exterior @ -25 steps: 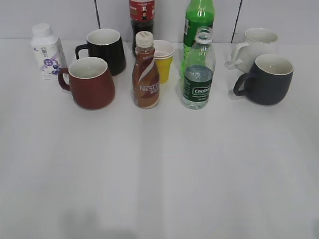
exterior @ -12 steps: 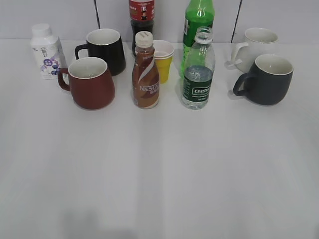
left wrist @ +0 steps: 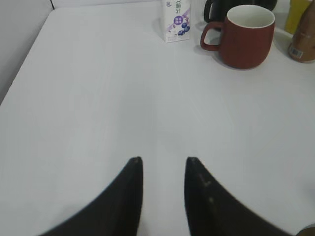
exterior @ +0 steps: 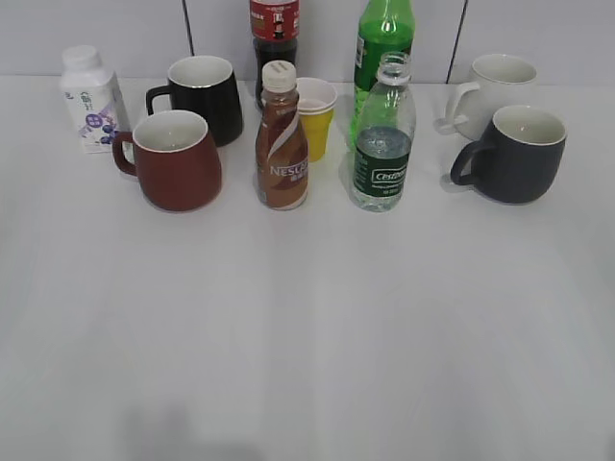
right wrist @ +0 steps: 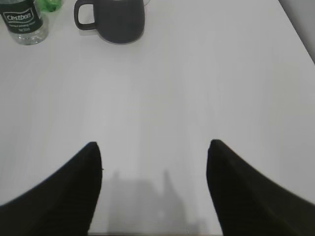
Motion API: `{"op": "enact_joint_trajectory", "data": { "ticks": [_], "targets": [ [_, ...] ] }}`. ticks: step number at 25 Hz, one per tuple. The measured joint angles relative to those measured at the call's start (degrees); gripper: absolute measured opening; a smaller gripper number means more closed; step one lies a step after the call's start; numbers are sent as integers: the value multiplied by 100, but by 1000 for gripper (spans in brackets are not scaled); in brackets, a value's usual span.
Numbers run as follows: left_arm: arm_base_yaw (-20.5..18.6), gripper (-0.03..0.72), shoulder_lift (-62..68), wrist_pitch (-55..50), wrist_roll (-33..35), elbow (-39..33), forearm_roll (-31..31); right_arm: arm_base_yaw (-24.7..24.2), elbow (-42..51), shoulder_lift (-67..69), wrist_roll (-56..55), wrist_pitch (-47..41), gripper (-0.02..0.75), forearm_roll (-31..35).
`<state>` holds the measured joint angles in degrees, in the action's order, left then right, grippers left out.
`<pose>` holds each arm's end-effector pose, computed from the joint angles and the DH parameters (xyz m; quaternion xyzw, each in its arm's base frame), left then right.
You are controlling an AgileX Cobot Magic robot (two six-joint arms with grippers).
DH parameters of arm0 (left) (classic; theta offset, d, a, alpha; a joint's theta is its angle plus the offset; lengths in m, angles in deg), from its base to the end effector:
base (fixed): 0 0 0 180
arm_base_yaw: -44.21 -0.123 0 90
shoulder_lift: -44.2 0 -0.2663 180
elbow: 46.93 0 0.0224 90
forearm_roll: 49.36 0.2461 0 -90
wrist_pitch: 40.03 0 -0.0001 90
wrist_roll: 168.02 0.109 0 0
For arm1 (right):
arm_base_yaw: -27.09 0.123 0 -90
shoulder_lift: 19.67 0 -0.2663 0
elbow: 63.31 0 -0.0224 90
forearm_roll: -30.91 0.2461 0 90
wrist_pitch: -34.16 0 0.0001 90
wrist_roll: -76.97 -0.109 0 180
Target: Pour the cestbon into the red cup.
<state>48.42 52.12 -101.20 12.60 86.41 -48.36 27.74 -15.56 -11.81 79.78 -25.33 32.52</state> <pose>0.0220 0.0001 0.2731 0.0352 0.8461 -0.0079 0.5318 0.0252 0.0029 0.2706 -0.0259 0.8434 0.0039 0.5367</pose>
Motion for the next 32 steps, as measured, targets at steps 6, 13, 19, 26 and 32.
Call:
{"op": "enact_joint_trajectory", "data": {
  "ticks": [6,13,19,26,32],
  "targets": [
    [0,225,0,0,0,0,0,308,0,0,6,0,502,0],
    [0,225,0,0,0,0,0,313,0,0,5,0,502,0],
    [0,225,0,0,0,0,0,313,0,0,0,0,502,0],
    [0,225,0,0,0,0,0,313,0,0,5,0,502,0],
    [0,225,0,0,0,0,0,313,0,0,1,0,502,0]
  ]
}}
